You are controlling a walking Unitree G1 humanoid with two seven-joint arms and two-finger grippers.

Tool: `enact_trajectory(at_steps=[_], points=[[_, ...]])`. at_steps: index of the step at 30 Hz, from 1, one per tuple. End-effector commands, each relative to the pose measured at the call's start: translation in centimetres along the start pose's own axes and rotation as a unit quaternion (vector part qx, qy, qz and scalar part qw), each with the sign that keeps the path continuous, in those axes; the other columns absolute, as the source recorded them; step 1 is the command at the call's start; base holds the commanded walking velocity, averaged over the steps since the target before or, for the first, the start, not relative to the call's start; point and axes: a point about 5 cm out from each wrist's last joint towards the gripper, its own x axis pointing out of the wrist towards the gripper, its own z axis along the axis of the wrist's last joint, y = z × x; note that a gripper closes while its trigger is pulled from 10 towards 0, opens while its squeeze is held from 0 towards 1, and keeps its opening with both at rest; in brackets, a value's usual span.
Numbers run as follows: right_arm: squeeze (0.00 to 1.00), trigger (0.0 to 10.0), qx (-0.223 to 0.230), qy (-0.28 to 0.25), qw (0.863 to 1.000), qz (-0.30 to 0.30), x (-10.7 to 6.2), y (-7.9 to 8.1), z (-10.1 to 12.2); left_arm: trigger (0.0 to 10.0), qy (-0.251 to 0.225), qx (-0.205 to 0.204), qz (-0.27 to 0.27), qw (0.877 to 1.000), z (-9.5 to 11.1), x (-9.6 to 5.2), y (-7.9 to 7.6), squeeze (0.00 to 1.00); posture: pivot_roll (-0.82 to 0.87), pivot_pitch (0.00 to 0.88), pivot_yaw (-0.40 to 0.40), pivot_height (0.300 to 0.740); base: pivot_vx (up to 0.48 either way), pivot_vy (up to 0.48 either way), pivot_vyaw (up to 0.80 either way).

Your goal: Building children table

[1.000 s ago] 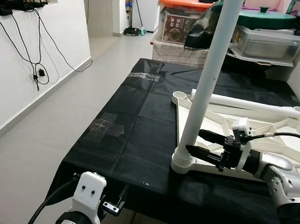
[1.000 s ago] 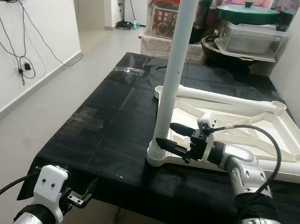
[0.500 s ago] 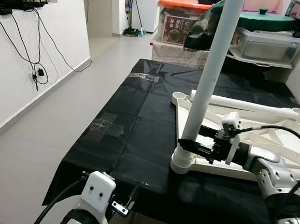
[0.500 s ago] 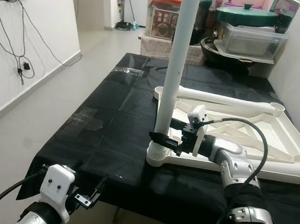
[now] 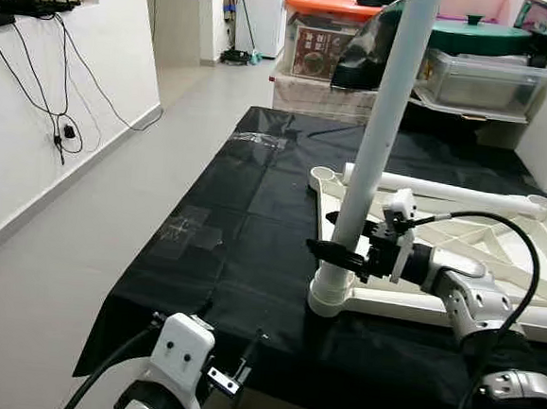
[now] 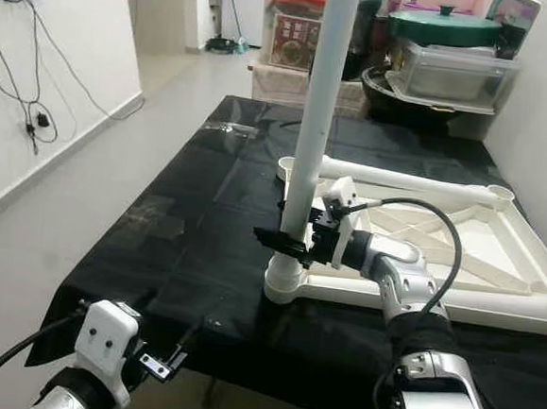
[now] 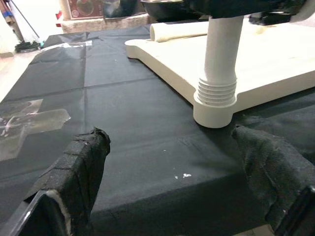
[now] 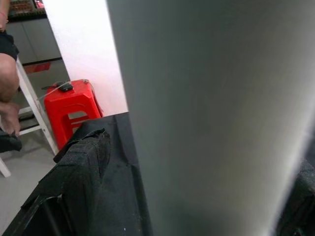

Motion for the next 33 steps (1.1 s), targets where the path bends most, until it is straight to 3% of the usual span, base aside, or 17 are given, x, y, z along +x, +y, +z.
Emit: enact_trajectory(at_steps=[1,8,9,11,12,14,15,29,31,33], points=[[0.00,10.0,-0.007,0.003,1.000,0.006,0.3,0.0,0.2,10.0,-0.005,0.011,-0.004,1.000,0.2,-0.2,0.0,0.00,0.16,0.018,-0.060,0.740,0.000,0.000,0.00],[0.00,10.0,-0.009,-0.001,1.000,0.010,0.8,0.0,0.2,10.0,-0.004,0.012,-0.006,1.000,0.2,-0.2,-0.1,0.00,0.16,0.018,-0.059,0.740,0.000,0.000,0.00],[0.00,9.1,-0.010,-0.002,1.000,0.011,1.0,0.0,0.3,10.0,-0.004,0.013,-0.006,1.000,0.2,-0.2,-0.1,0.00,0.16,0.018,-0.060,0.740,0.000,0.000,0.00],[0.00,9.1,-0.010,-0.002,1.000,0.011,1.0,0.0,0.3,10.0,-0.005,0.013,-0.006,1.000,0.2,-0.2,-0.1,0.00,0.16,0.018,-0.060,0.740,0.000,0.000,0.00],[0.00,4.0,-0.011,-0.003,1.000,0.012,1.1,0.1,0.3,10.0,-0.004,0.013,-0.007,1.000,0.2,-0.2,-0.1,0.00,0.16,0.018,-0.058,0.740,0.000,0.000,0.00],[0.00,4.0,-0.011,-0.003,1.000,0.013,1.2,0.1,0.2,10.0,-0.004,0.013,-0.007,1.000,0.2,-0.2,-0.1,0.00,0.16,0.018,-0.058,0.740,0.000,0.000,0.00],[0.00,0.0,-0.011,-0.005,1.000,0.013,1.4,0.2,0.2,10.0,-0.004,0.014,-0.007,1.000,0.1,-0.2,-0.1,0.00,0.16,0.018,-0.061,0.740,0.000,0.000,0.00],[0.00,0.0,-0.007,-0.016,1.000,-0.012,2.3,0.9,-0.6,10.0,0.004,0.016,-0.005,1.000,-0.1,-0.2,0.0,0.00,0.16,0.019,-0.061,0.740,0.000,0.000,0.00],[0.00,0.0,0.002,-0.027,0.994,-0.104,2.2,0.5,-1.2,10.0,0.005,0.015,-0.005,1.000,-0.1,-0.2,-0.1,0.00,0.15,0.015,-0.056,0.740,0.000,0.000,0.00],[0.00,0.0,0.010,-0.033,0.992,-0.118,2.1,0.6,-1.4,10.0,0.006,0.015,-0.005,1.000,-0.2,-0.2,-0.1,0.00,0.15,0.012,-0.055,0.740,0.000,0.000,0.00]])
